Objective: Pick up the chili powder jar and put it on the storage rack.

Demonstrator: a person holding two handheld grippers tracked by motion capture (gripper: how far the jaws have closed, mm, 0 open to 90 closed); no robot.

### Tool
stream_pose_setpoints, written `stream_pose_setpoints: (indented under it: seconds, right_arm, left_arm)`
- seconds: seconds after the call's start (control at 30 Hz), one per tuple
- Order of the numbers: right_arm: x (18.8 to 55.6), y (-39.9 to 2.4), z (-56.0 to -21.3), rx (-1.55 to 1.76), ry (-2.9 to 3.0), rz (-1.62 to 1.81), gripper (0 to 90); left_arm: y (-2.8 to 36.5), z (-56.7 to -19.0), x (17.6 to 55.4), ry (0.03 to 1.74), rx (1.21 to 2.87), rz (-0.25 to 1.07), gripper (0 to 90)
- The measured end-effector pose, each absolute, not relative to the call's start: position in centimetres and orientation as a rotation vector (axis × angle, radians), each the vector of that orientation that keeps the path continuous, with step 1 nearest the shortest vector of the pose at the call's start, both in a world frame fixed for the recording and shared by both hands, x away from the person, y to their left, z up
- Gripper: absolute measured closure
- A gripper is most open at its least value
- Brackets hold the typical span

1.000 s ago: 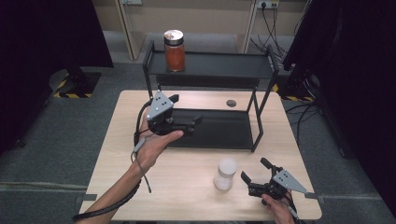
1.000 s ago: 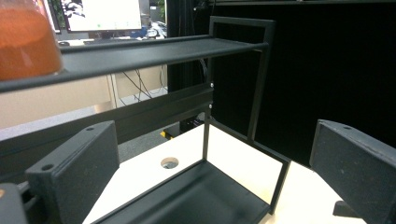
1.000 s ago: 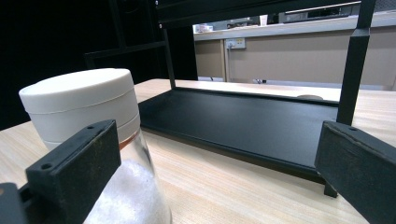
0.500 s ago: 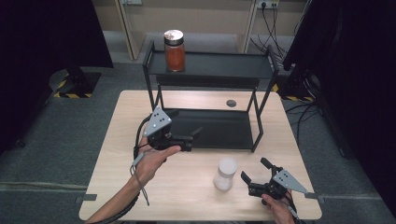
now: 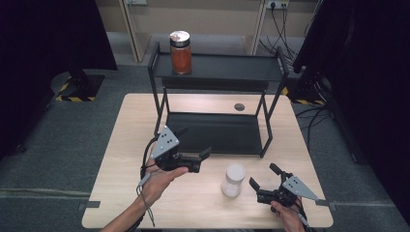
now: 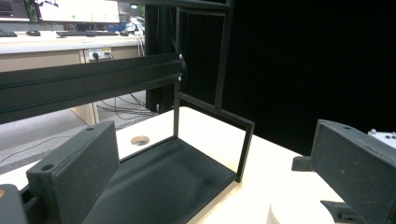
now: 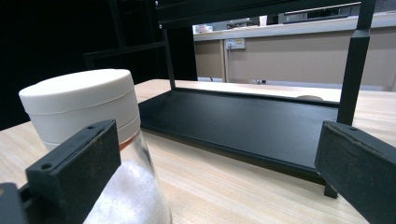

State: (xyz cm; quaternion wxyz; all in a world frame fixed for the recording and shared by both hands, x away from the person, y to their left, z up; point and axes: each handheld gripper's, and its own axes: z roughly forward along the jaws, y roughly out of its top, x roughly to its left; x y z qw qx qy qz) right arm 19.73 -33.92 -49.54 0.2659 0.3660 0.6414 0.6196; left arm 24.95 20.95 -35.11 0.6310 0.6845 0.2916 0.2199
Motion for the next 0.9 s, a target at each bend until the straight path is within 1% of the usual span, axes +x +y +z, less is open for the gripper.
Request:
stream_pose_setpoints:
  seconds: [0.37,0.63,0.9]
  right_arm:
    - [19.8,-33.9,-49.5,0.986,1.734,1.673,0.4]
    - [19.7,-33.9,-49.6,0.986,1.732,1.673,0.4]
    - [19.7,-33.9,-49.6,0.986,1.73,1.675,0.4]
  left_arm:
    - [21.3,-37.1,24.4,0.652,1.565,0.461,0.6]
    - [21.3,-38.5,23.5,0.633,1.565,0.465,0.6]
    - [21.3,-40.6,23.1,0.632,1.587,0.438,0.6]
